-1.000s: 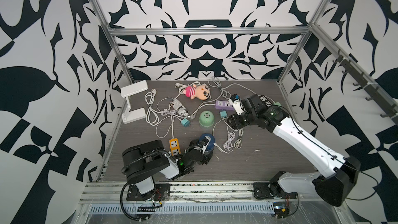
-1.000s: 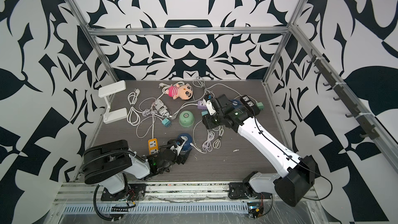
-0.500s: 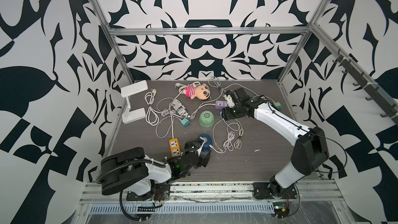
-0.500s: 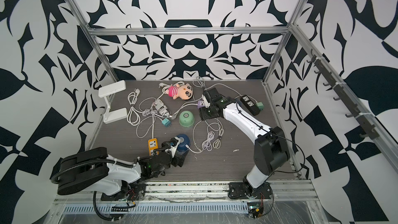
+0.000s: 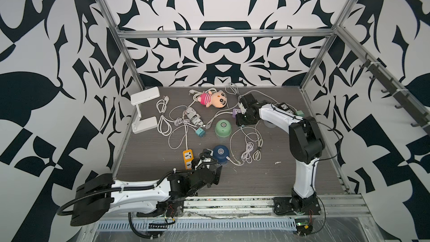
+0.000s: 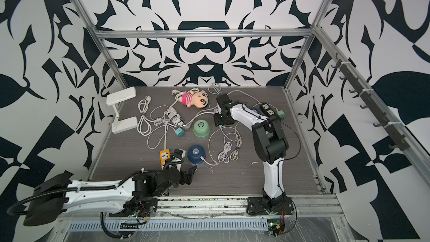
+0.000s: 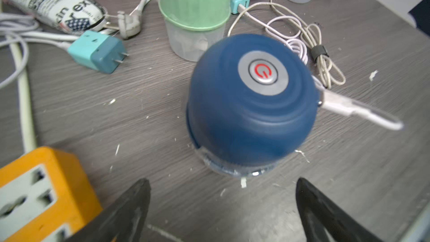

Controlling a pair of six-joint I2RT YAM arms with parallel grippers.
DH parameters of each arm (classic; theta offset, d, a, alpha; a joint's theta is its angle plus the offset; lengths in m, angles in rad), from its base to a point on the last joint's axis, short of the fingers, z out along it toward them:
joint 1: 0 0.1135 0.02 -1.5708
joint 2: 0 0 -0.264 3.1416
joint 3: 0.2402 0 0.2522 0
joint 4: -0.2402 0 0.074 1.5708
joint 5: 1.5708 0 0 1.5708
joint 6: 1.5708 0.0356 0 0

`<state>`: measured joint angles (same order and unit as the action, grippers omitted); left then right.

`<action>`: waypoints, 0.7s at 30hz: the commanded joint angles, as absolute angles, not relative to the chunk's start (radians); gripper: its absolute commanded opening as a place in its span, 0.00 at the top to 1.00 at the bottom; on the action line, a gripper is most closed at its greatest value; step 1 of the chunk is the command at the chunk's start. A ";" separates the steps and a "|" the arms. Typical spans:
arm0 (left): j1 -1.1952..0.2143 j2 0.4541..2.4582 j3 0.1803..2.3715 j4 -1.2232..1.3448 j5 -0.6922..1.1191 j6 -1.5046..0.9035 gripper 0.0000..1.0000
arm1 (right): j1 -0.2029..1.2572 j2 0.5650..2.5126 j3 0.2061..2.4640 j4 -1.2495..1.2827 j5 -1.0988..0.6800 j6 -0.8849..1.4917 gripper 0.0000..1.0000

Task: Charge the cordless meat grinders
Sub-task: Place the cordless meat grinder at the center of the board, then pick up the plug from the center of the board.

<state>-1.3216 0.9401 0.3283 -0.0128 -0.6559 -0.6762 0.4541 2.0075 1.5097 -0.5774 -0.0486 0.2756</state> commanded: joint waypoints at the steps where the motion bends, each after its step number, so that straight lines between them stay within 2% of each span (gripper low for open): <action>1: -1.327 0.842 0.401 -0.336 -0.651 -0.836 0.01 | 0.447 2.000 1.560 -0.543 -0.024 0.287 0.36; 6: -1.320 0.733 0.504 -0.509 -0.689 -0.881 0.00 | 0.446 2.054 1.578 -0.535 -0.031 0.294 0.36; 10: -1.263 0.745 0.620 -0.539 -0.672 -0.772 0.01 | 0.445 2.069 1.562 -0.511 -0.015 0.292 0.36; 16: -0.973 0.912 0.811 -0.550 -0.311 -0.649 0.01 | 0.445 2.075 1.560 -0.501 0.015 0.271 0.43; 21: -0.831 1.025 0.968 -0.575 -0.126 -0.564 0.01 | 0.444 2.080 1.551 -0.491 0.017 0.257 0.49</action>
